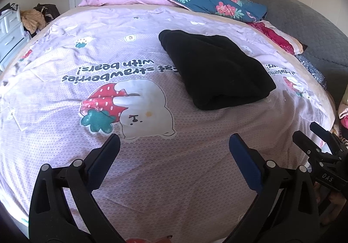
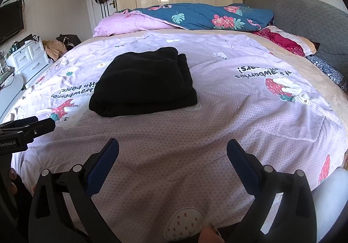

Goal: Fold small clothes

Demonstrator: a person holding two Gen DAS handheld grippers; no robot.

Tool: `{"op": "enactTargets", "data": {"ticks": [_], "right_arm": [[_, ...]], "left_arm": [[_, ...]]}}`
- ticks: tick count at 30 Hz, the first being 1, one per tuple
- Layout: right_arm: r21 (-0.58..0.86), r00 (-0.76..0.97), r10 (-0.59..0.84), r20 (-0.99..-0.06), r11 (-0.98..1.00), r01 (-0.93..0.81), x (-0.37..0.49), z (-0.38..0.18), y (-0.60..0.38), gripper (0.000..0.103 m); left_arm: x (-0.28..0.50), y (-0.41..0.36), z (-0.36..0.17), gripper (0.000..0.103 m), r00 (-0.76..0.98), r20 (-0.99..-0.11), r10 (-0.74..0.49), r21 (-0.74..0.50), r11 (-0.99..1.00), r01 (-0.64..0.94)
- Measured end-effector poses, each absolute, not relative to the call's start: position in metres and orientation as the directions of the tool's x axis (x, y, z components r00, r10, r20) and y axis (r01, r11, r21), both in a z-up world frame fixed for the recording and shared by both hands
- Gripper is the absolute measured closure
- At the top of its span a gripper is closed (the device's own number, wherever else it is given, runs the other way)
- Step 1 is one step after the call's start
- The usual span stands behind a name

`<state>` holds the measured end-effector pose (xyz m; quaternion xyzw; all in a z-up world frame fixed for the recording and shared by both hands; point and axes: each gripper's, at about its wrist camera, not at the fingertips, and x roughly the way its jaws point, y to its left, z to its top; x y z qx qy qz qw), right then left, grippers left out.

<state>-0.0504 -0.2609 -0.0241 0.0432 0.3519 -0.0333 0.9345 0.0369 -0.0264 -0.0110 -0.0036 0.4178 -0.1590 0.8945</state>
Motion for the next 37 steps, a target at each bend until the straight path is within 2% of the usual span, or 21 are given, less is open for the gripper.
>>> {"op": "enactTargets", "data": {"ticks": [17,23,27,30,34,35,37], "right_arm": [[0.060,0.743,-0.033,-0.669,0.993,0.097,-0.054,-0.026,-0.265,0.004],[0.065,0.734,-0.064,-0.676,0.987,0.146,-0.060,-0.025,-0.272,0.004],[0.005,0.710,-0.244,-0.660,0.944,0.330,-0.080,-0.020,-0.303,0.004],[-0.005,0.647,-0.389,-0.656,0.859,0.511,-0.104,-0.020,-0.355,0.004],[-0.048,0.435,-0.581,-0.688,0.635,0.771,-0.150,-0.036,-0.461,0.004],[-0.075,0.339,-0.623,-0.705,0.541,0.838,-0.168,-0.045,-0.497,0.004],[-0.090,0.208,-0.637,-0.743,0.402,0.911,-0.199,-0.061,-0.555,0.004]], "left_arm": [[0.036,-0.023,-0.013,0.009,0.592,-0.753,-0.288,-0.143,0.949,0.281],[0.034,-0.021,-0.018,0.009,0.574,-0.769,-0.282,-0.138,0.949,0.283],[0.036,-0.005,-0.030,0.009,0.534,-0.796,-0.287,-0.165,0.950,0.264],[0.045,0.030,-0.036,0.009,0.543,-0.810,-0.222,-0.141,0.972,0.187],[0.081,0.130,-0.033,0.009,0.581,-0.810,-0.081,-0.134,0.990,-0.048],[0.090,0.155,-0.031,0.009,0.587,-0.809,-0.039,-0.120,0.988,-0.099],[0.111,0.210,-0.026,0.009,0.595,-0.800,0.080,-0.072,0.971,-0.227]]}}
